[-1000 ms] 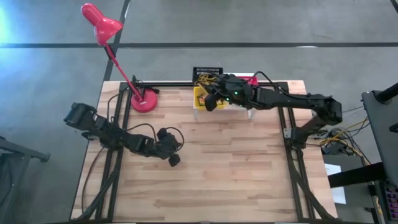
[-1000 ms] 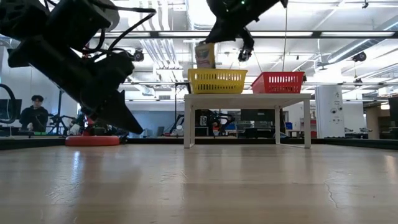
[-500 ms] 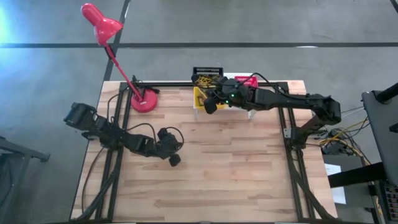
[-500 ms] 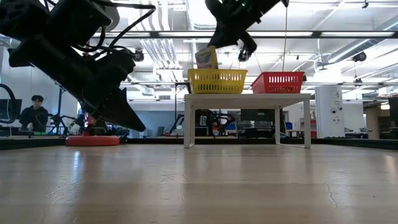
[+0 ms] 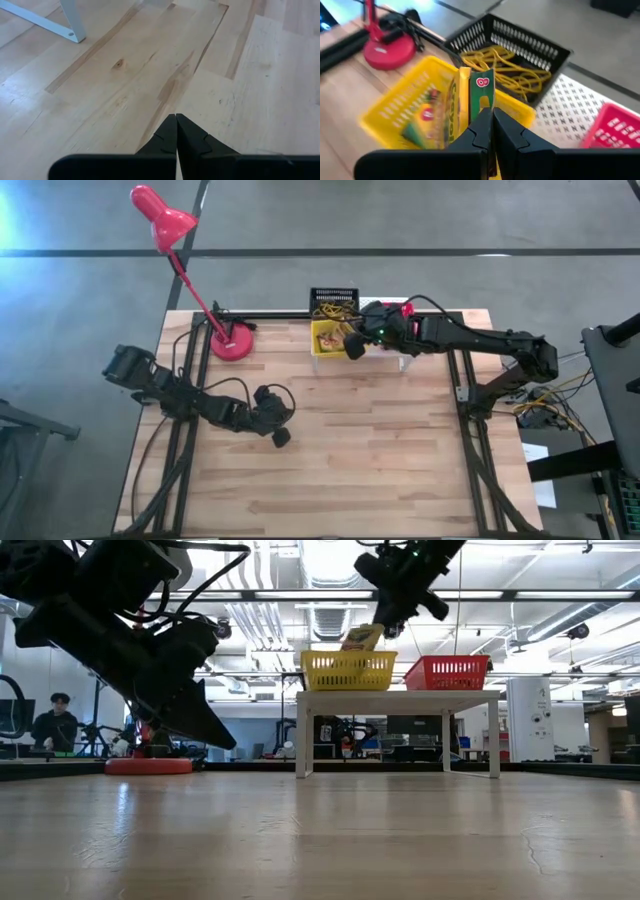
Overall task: Pick & Place Office Desk Supplies
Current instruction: Put the yellow crayon box into the yellow bin on the shelf
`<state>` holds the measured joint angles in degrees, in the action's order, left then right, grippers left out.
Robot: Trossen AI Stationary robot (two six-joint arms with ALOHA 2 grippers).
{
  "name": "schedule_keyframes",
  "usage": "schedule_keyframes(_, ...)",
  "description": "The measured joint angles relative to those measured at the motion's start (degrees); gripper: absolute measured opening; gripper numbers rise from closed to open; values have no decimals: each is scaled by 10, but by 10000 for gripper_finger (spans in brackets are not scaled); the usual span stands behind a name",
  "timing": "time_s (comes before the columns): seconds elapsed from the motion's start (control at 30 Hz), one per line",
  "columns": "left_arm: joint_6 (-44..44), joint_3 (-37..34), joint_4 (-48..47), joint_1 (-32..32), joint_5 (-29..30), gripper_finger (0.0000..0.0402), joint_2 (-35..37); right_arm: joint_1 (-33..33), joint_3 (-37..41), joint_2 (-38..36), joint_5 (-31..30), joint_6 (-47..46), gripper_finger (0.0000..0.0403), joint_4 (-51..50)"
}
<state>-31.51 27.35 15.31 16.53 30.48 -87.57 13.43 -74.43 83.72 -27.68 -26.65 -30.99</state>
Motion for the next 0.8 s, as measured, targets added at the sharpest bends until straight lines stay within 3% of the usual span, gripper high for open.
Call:
schedule_keyframes(0.4,5,0,40,-1,26,1,0,2,1,16,-13,-10,8,-27)
schedule_keyframes(0.6,111,8,211,-35,21,1,0,6,1,28,-24,-1,8,-8)
schedule_keyframes(0.8,189,70,205,-94,-11,1,-15,6,-3,29,-24,11,8,3)
